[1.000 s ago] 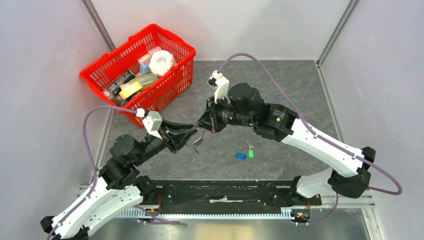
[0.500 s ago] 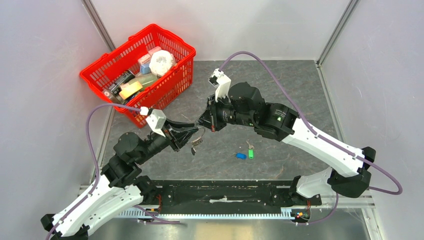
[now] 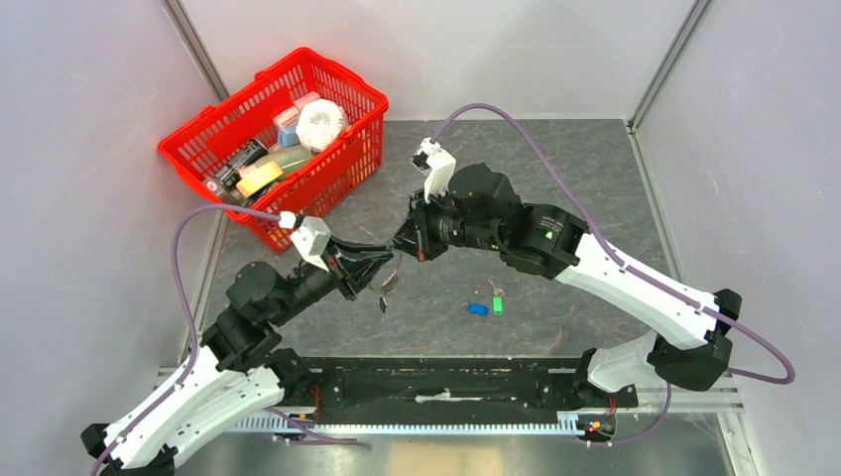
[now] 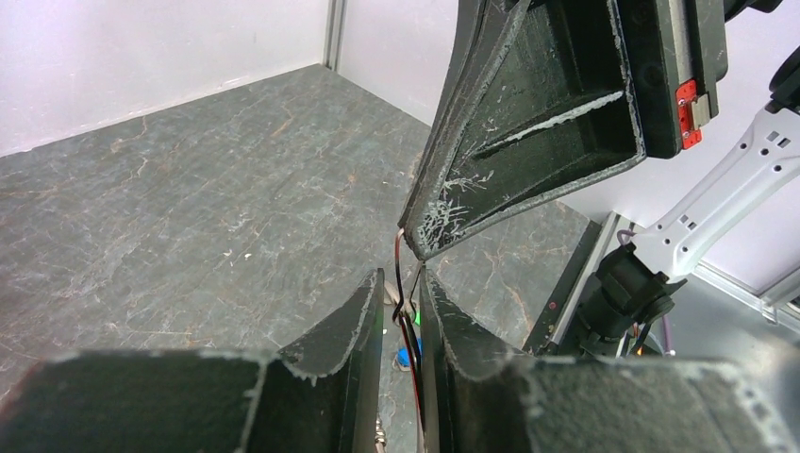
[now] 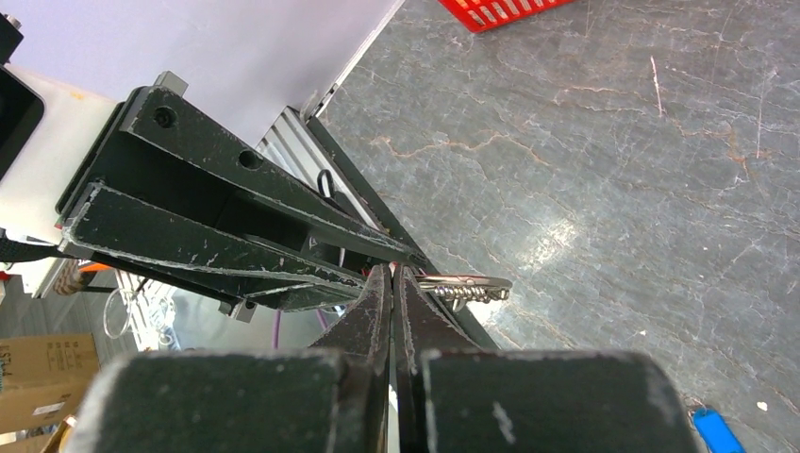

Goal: Put the keys on the keyring

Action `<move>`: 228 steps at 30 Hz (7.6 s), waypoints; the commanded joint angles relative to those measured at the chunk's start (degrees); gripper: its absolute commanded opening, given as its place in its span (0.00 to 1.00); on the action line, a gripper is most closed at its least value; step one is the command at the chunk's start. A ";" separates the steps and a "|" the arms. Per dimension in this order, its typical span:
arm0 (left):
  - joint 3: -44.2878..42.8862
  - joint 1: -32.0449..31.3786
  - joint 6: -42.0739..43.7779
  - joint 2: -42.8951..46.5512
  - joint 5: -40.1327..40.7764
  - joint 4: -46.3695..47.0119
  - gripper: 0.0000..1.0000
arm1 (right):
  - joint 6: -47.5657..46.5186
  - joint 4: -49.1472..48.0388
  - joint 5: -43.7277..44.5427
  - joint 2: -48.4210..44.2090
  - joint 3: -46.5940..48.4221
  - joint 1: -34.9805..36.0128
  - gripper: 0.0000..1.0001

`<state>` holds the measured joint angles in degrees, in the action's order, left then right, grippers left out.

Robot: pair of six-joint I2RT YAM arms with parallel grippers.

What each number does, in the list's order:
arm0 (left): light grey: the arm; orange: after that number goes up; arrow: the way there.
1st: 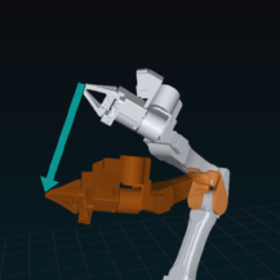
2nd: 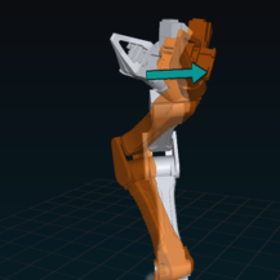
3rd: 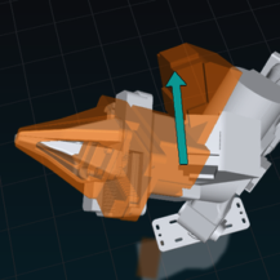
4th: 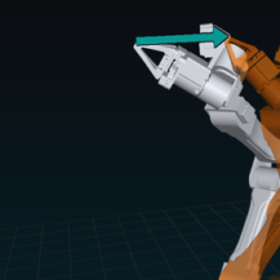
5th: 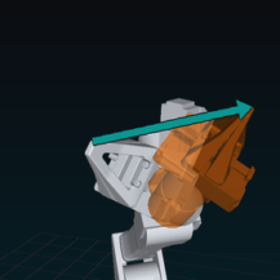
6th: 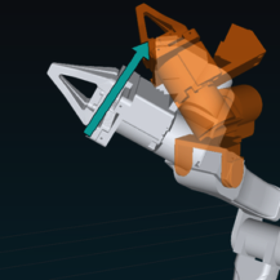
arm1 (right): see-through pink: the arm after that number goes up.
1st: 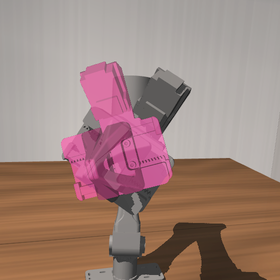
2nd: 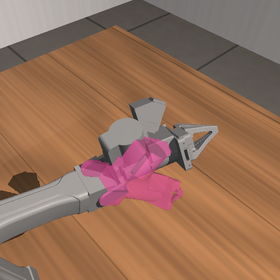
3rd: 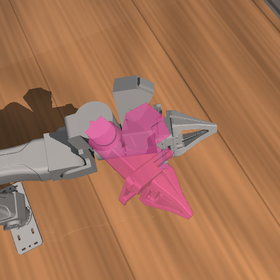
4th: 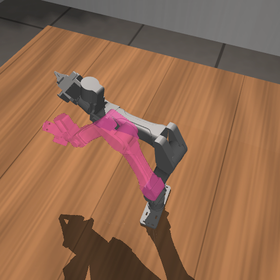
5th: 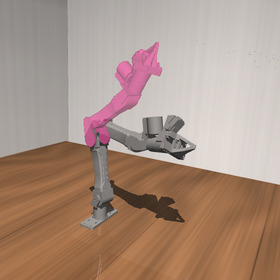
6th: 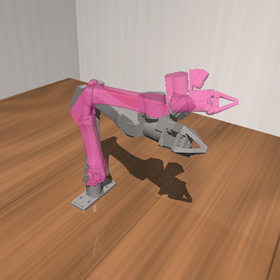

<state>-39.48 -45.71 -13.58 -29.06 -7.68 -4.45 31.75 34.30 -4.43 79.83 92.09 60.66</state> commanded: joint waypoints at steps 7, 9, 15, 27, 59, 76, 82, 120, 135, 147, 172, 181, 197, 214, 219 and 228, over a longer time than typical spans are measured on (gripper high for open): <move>-1.66 0.01 1.97 -0.44 -0.11 0.76 0.13 | 0.71 -2.35 0.32 0.06 3.48 1.12 0.00; -1.80 0.01 1.85 -0.95 -0.27 0.50 0.02 | 0.86 -2.56 0.43 -0.02 3.49 1.17 0.00; -1.85 0.01 1.82 -0.91 0.58 -0.03 0.02 | 0.84 -2.83 0.60 -0.10 3.53 1.30 0.00; -1.75 0.01 1.49 -0.59 0.82 -0.30 0.02 | 0.92 -3.45 -0.19 -0.63 3.16 1.30 0.00; -2.05 0.00 1.37 0.62 1.34 -0.96 0.02 | 1.27 -1.70 13.21 -14.38 -10.99 0.83 0.39; -1.77 -0.01 1.02 1.59 2.76 -1.62 0.02 | 6.89 -1.21 21.71 -13.05 -39.86 -4.84 0.41; -1.63 0.01 0.76 1.88 2.57 -1.61 0.02 | -2.19 -3.13 18.26 -6.16 -39.85 -4.93 0.45; -1.69 0.01 0.40 1.35 1.88 -1.70 0.02 | -11.75 -19.26 -2.13 7.14 -46.44 -15.04 0.49; -1.34 0.01 -0.04 1.39 1.57 -1.62 0.02 | -8.77 -17.92 -2.53 2.75 -49.70 -15.66 0.42; -1.12 0.01 -0.17 1.46 1.53 -1.44 0.02 | -8.33 -15.07 -0.99 -1.74 -49.91 -15.66 0.44; -1.14 0.01 -0.22 1.11 1.35 -1.29 0.02 | -9.09 -15.32 -3.88 2.34 -49.30 -15.67 0.38; -1.21 0.01 -0.19 1.10 1.44 -1.35 0.02 | -9.08 -15.17 -3.48 3.46 -48.43 -15.66 0.34; -1.38 0.01 -0.04 1.46 1.44 -1.62 0.02 | -8.60 -14.94 -3.30 4.92 -47.01 -15.65 0.24; -1.30 0.01 -0.04 2.09 1.61 -1.88 0.02 | -7.59 -14.33 -1.80 4.19 -46.14 -15.50 0.00; -1.30 0.01 -0.21 2.32 1.44 -1.88 0.02 | -8.52 -9.94 0.23 -2.27 -43.78 -14.39 0.00; -1.33 0.01 -0.47 2.43 1.70 -1.79 0.02 | -15.82 -3.53 1.87 -11.79 -32.24 -6.88 0.00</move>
<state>-39.70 -45.76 -13.47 -27.20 -6.09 -7.66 20.73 27.86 -4.25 70.81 53.12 50.41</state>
